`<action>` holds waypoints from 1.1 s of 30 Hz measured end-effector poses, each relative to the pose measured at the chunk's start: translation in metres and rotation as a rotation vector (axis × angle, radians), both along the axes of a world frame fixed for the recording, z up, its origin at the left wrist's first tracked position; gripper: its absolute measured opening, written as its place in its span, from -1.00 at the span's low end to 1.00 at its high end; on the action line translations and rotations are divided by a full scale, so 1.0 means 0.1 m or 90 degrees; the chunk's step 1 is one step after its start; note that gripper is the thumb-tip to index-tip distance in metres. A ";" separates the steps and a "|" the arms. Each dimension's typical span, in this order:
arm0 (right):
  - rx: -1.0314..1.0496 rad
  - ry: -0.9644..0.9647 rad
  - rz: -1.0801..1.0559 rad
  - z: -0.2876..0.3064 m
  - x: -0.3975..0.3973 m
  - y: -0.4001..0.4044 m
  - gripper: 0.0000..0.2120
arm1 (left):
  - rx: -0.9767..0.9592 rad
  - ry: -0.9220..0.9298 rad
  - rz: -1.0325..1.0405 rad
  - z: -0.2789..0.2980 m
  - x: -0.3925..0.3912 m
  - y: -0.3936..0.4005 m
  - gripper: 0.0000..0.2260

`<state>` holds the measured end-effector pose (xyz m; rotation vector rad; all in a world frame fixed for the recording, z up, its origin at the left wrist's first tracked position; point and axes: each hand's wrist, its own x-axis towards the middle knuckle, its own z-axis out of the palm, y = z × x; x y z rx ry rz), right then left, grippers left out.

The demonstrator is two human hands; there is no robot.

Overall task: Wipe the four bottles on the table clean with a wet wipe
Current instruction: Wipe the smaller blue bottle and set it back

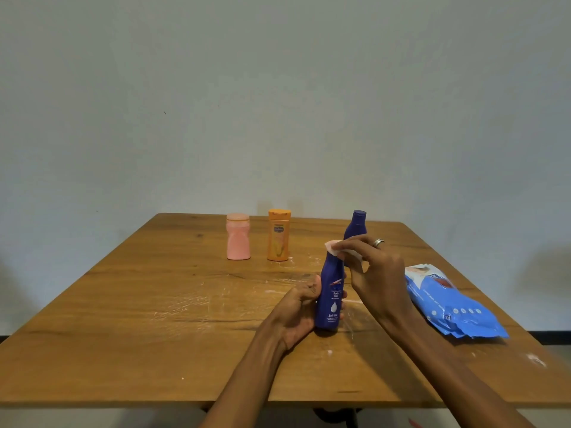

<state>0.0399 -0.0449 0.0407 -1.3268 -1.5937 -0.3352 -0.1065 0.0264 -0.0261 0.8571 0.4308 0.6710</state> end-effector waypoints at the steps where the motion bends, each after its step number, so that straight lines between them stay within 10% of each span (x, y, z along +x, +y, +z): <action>1: -0.001 0.031 0.006 0.00 0.01 0.00 -0.66 | 0.001 0.004 -0.005 -0.01 0.00 0.00 -0.55; 9: -0.038 0.166 -0.002 0.08 0.01 0.02 -0.60 | 0.010 -0.006 -0.029 0.01 0.01 0.00 -0.57; 17: -0.096 0.062 -0.038 0.16 0.10 0.09 -0.83 | 0.089 0.033 -0.017 0.02 0.05 0.01 -0.47; 33: 0.011 -0.061 -0.049 -0.05 -0.06 -0.06 -0.60 | 0.189 0.023 0.068 0.01 0.08 -0.03 -0.56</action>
